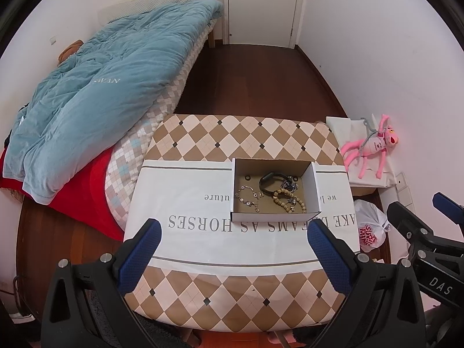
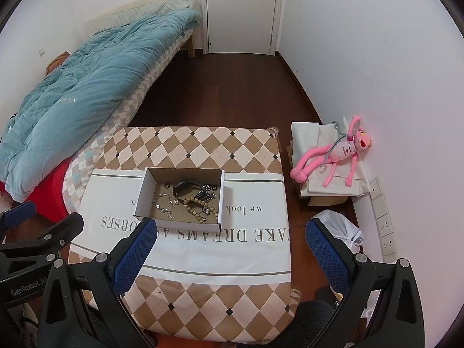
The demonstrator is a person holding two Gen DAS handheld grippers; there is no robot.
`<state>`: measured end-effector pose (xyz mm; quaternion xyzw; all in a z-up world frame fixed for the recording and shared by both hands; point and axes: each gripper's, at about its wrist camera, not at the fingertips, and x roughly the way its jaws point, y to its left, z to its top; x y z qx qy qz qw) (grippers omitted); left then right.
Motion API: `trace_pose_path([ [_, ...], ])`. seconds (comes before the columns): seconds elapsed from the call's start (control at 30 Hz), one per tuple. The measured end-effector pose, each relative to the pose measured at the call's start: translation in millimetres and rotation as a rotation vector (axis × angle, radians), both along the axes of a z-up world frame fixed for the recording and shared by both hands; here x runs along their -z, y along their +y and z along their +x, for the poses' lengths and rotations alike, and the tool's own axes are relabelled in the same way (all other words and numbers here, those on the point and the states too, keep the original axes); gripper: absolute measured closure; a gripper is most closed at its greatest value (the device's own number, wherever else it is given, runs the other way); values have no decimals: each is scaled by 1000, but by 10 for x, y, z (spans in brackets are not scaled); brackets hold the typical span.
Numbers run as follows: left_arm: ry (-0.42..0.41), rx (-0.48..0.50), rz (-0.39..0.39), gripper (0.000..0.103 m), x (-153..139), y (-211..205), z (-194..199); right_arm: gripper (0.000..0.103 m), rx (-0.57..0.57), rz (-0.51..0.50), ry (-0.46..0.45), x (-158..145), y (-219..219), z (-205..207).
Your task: Organize jewelry
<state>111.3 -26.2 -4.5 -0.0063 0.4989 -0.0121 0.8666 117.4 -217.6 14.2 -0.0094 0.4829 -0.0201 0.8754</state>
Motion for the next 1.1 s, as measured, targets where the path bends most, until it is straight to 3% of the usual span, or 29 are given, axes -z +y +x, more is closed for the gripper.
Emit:
trace_pose_path([
  [1.1,-1,4,-3,0,-9,42,8,0,-1,-1,1,-9,-20,-14],
])
